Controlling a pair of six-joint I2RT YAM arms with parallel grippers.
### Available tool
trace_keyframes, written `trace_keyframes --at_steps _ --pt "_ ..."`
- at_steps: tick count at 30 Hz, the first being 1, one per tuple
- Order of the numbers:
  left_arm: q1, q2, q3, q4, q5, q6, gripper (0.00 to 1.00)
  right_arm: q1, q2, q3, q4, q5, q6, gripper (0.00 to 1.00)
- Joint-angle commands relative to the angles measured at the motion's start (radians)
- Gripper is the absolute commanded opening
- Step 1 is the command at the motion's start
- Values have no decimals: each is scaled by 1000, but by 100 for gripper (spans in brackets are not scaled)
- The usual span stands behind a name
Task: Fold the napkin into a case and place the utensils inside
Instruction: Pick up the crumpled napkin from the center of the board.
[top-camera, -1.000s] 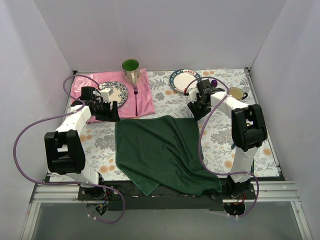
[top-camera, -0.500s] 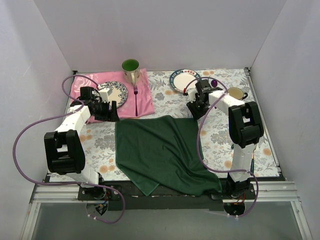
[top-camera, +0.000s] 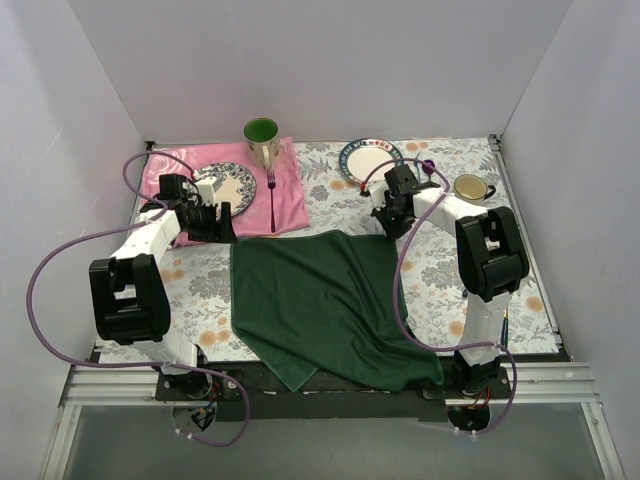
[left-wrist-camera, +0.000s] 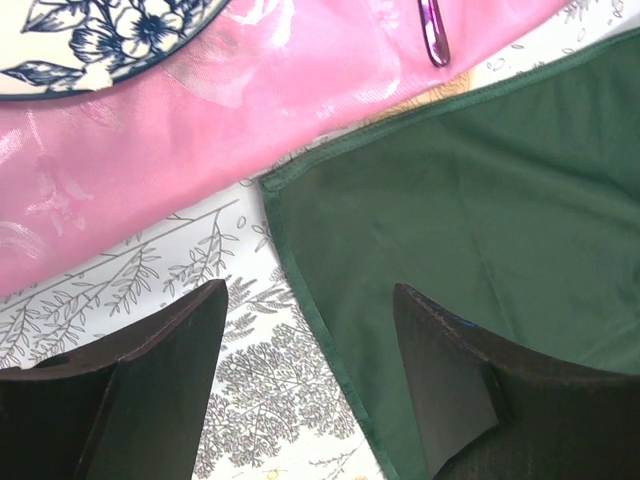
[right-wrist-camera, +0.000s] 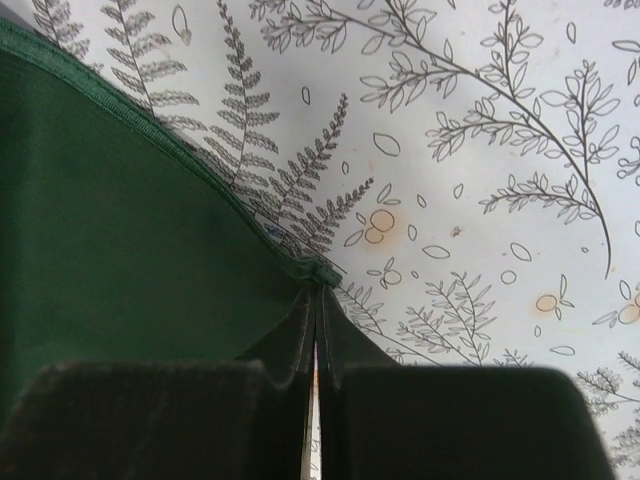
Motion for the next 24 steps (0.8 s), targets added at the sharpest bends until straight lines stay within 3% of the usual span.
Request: trace_keyframes --at_steps 1,10,24 --pt "6 14 1 71 -40 -20 64 -2 -75 -23 -25 16 -44 1" --pt "-7 106 -40 134 -78 -48 51 -2 -167 5 -40 10 -63 1" --pt "-17 223 -4 165 -20 -83 44 0 -155 35 -58 -15 -66 1"
